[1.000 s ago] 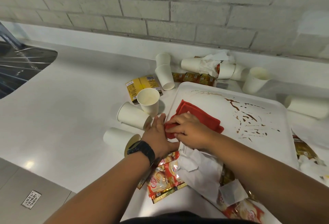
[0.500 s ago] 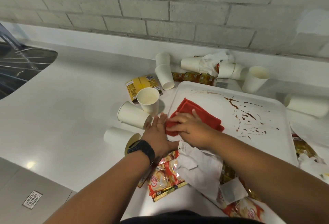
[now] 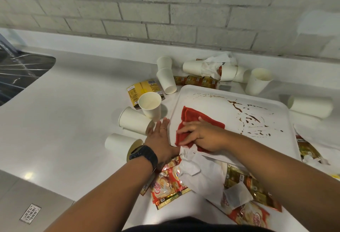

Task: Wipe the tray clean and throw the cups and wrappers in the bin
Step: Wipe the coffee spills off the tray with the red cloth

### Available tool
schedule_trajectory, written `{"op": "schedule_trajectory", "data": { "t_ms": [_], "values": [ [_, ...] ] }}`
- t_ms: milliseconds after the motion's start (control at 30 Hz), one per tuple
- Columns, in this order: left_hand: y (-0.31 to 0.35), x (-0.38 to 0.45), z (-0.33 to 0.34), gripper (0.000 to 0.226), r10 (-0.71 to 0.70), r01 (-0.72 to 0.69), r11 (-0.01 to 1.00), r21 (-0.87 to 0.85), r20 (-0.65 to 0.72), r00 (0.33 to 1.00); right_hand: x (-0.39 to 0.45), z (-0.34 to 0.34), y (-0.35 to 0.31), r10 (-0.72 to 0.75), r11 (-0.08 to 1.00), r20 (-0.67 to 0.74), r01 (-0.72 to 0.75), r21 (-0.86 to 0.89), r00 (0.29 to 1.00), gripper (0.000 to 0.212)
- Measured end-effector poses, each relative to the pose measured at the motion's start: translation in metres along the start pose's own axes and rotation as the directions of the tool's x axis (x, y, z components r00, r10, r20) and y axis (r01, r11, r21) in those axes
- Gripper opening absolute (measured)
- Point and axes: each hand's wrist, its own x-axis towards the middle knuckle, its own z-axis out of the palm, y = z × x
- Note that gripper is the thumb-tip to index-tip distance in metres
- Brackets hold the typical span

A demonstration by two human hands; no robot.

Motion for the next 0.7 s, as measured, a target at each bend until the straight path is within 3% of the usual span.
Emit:
{"op": "schedule_trajectory", "data": {
  "t_ms": [133, 267, 333, 500, 600, 700],
  "values": [
    [-0.005, 0.007, 0.008, 0.108, -0.008, 0.008, 1.0, -0.03, 0.0, 1.0, -0.031, 0.002, 0.027, 0.145, 0.989, -0.113, -0.146, -0.006, 0.983, 0.051],
    [-0.01, 0.007, 0.008, 0.108, -0.03, 0.028, 0.999, -0.036, -0.03, 0.999, -0.026, 0.002, 0.03, 0.388, 0.917, -0.298, -0.397, 0.03, 0.872, 0.052],
    [-0.008, 0.006, 0.009, 0.107, -0.03, 0.029, 0.999, -0.041, -0.014, 0.999, -0.024, 0.01, 0.018, 0.394, 0.913, -0.296, -0.407, 0.017, 0.87, 0.054],
    [-0.005, 0.003, 0.007, 0.108, -0.038, 0.038, 0.998, -0.054, 0.007, 0.999, -0.06, 0.017, 0.02, 0.234, 0.972, -0.155, -0.226, 0.069, 0.96, 0.053],
    [0.003, 0.004, 0.0, 0.104, -0.048, 0.048, 0.999, 0.004, 0.049, 0.998, -0.075, 0.01, 0.04, 0.343, 0.938, -0.267, -0.341, 0.053, 0.901, 0.049],
    [0.018, 0.006, -0.01, 0.094, -0.047, 0.042, 0.965, 0.26, 0.012, 0.999, -0.073, 0.014, 0.042, 0.44, 0.881, -0.309, -0.472, -0.032, 0.843, 0.045]
  ]
}}
